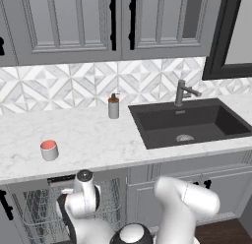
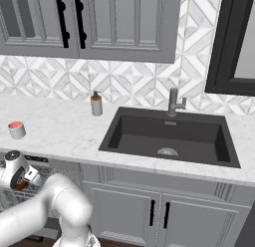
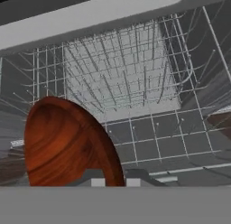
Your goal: Pick up the cup and bowl from the counter, place them in the dishwasher, and close the dishwasher door.
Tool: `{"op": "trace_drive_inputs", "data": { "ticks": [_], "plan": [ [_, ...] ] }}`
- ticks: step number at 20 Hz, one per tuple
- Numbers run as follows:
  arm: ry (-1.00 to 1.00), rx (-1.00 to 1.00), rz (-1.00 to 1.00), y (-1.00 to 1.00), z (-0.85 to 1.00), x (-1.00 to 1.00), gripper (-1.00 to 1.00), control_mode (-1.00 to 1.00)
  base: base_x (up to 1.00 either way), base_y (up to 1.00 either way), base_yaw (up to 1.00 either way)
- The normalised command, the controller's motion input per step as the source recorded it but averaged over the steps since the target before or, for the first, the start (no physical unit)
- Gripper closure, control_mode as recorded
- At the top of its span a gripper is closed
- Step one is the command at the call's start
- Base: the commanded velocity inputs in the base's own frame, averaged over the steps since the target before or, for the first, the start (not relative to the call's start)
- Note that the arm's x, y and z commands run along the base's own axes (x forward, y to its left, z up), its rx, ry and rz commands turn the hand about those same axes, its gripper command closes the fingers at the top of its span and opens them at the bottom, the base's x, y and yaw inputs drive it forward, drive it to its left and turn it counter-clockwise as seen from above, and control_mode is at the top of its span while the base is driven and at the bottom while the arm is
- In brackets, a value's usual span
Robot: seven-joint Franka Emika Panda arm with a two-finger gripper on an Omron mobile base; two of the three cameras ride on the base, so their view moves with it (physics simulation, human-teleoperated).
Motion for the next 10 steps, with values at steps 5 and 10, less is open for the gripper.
{"op": "trace_drive_inputs", "data": {
  "ticks": [5, 10],
  "plan": [
    [-0.02, -0.14, 0.06, 0.54, -0.31, 0.24, 1.0, -1.0, 0.0, 0.0, 0.0],
    [0.08, -0.01, 0.05, 0.25, -0.36, 0.56, 1.0, -1.0, 0.0, 0.0, 0.0]
  ]
}}
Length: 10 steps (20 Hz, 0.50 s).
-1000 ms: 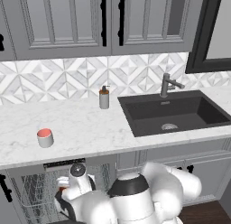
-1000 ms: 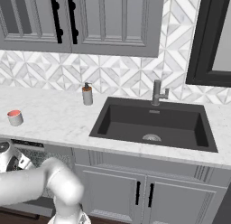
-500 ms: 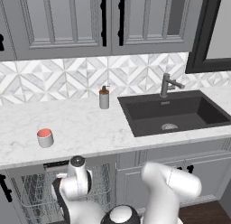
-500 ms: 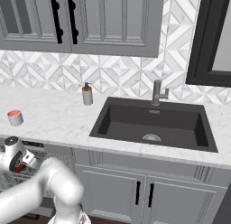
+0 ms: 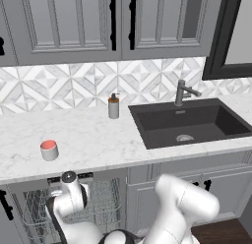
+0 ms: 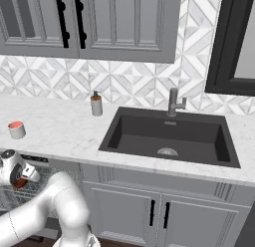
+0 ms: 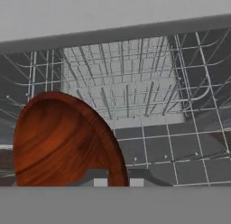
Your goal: Pick up the cup and bowl from the counter, place them in the dishwasher, and close the dishwasher door.
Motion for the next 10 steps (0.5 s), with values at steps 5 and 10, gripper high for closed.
{"op": "trace_drive_inputs", "data": {
  "ticks": [5, 10],
  "plan": [
    [0.13, 0.0, 0.06, 0.3, -0.52, 0.15, 1.0, -1.0, 0.0, 0.0, 0.0],
    [0.06, 0.0, 0.05, 0.43, -0.57, 0.0, 1.0, -1.0, 0.0, 0.0, 0.0]
  ]
}}
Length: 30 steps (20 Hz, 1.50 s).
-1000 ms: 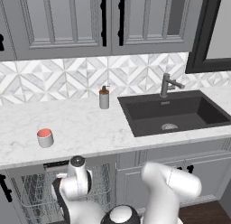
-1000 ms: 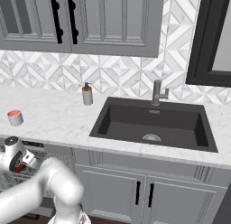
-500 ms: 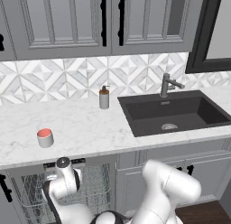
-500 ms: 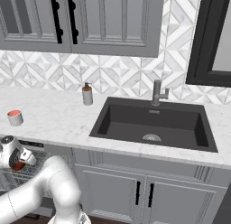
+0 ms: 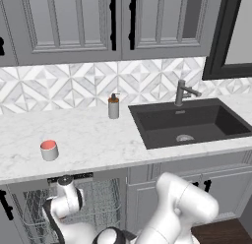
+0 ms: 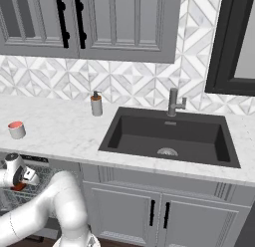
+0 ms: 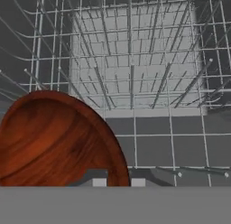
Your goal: Pick up the cup and bowl from the counter, place them in the dishwasher, and close the dishwasher door.
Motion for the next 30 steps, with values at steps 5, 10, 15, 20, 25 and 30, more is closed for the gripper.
{"op": "trace_drive_inputs", "data": {
  "ticks": [5, 10, 15, 20, 25, 30],
  "plan": [
    [0.0, 0.0, 0.05, 0.35, -0.35, 0.0, 1.0, -1.0, 0.0, 0.0, 0.0],
    [0.02, 0.0, 0.04, 0.28, -0.18, 0.0, -1.0, -1.0, 0.0, 0.0, 0.0],
    [0.0, 0.0, 0.01, 0.11, -0.01, -0.13, -1.0, -1.0, 0.0, 0.0, 0.0],
    [-0.01, 0.0, 0.0, 0.0, 0.01, -0.43, -1.0, -1.0, 0.0, 0.0, 0.0],
    [-0.09, 0.0, 0.0, 0.0, 0.58, -0.31, -1.0, -1.0, 0.0, 0.0, 0.0],
    [-0.09, 0.0, 0.0, 0.0, 1.0, -0.3, -1.0, -1.0, 0.0, 0.0, 0.0]
  ]
}}
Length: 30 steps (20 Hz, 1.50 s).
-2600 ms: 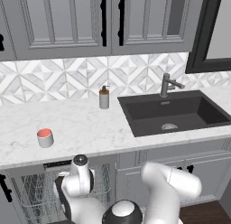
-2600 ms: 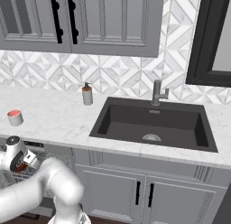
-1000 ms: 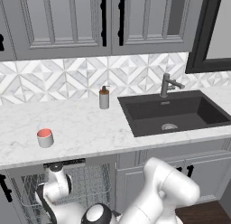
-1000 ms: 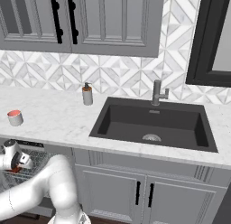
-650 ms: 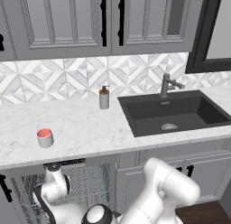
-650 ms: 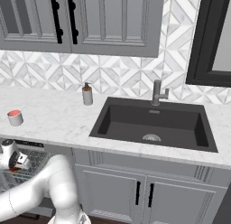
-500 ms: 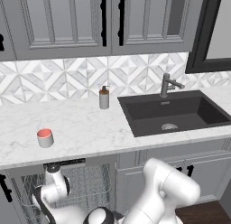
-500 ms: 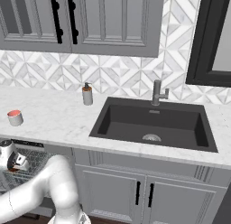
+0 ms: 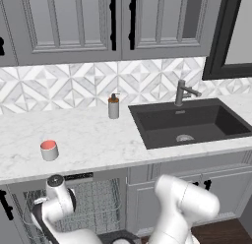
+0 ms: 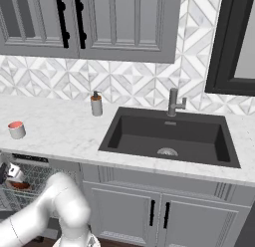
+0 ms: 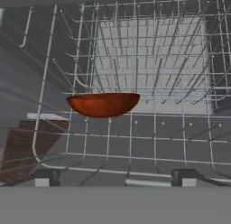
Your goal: Pick up the cup and bowl from the counter, place them in the dishwasher, and close the dishwasher door.
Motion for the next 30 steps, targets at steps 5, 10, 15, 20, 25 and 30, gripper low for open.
{"op": "trace_drive_inputs", "data": {
  "ticks": [5, 10, 15, 20, 25, 30],
  "plan": [
    [-0.08, 0.0, 0.0, -0.18, 1.0, -0.02, -1.0, -1.0, 0.0, 0.0, 0.0],
    [-0.16, 0.09, 0.0, -0.29, 1.0, 0.02, -1.0, -1.0, 0.0, 0.0, 0.0],
    [-0.06, 0.18, 0.0, -0.22, 1.0, 0.34, -1.0, -1.0, 0.0, 0.0, 0.0],
    [0.1, 0.22, 0.0, -0.03, 1.0, 0.29, -1.0, -1.0, 0.0, 0.0, 0.0],
    [0.1, 0.1, 0.02, 0.0, 1.0, 0.02, -1.0, -1.0, 0.0, 0.0, 0.0],
    [0.15, -0.12, 0.1, -0.13, 0.93, 0.26, -1.0, -1.0, 0.0, 0.0, 0.0]
  ]
}}
